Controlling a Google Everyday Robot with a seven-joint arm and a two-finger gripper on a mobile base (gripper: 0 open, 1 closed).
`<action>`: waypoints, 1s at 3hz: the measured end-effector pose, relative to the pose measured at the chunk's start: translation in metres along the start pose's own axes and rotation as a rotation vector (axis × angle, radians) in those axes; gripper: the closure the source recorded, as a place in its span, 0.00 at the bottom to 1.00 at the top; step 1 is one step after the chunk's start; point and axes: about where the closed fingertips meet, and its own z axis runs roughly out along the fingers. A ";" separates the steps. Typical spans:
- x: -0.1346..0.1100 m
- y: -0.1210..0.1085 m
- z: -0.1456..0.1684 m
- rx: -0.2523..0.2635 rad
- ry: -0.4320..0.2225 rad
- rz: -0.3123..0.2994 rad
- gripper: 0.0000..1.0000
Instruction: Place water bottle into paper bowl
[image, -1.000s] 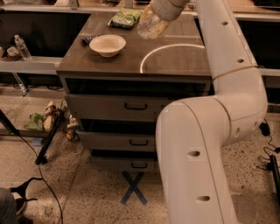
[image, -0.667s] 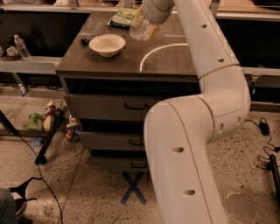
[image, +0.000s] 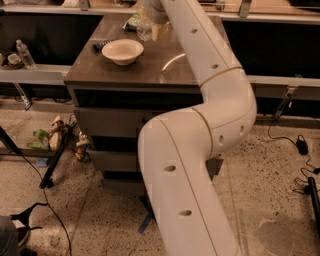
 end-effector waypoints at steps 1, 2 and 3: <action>-0.026 -0.038 0.006 0.064 0.003 -0.019 1.00; -0.031 -0.039 0.008 0.060 -0.001 -0.006 1.00; -0.054 -0.055 0.014 0.072 -0.026 0.067 1.00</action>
Offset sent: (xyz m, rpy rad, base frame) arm 0.0078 0.0335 0.0112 0.0171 -0.0477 0.0187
